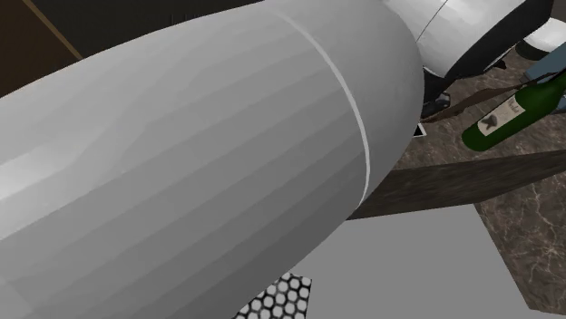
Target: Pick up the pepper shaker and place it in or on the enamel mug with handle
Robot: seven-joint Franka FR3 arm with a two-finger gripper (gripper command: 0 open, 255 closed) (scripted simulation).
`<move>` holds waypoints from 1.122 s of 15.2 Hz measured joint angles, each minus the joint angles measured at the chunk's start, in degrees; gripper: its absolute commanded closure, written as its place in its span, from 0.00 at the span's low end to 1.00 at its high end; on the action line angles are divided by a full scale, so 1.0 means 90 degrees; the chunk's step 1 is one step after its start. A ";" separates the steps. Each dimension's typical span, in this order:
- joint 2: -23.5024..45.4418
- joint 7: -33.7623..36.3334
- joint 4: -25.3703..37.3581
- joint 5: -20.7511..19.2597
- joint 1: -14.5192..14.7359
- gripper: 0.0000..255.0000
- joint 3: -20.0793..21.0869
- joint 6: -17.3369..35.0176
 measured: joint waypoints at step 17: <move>0.0043 -0.0112 -0.0773 0.0065 0.0052 0.00 0.0026 0.0860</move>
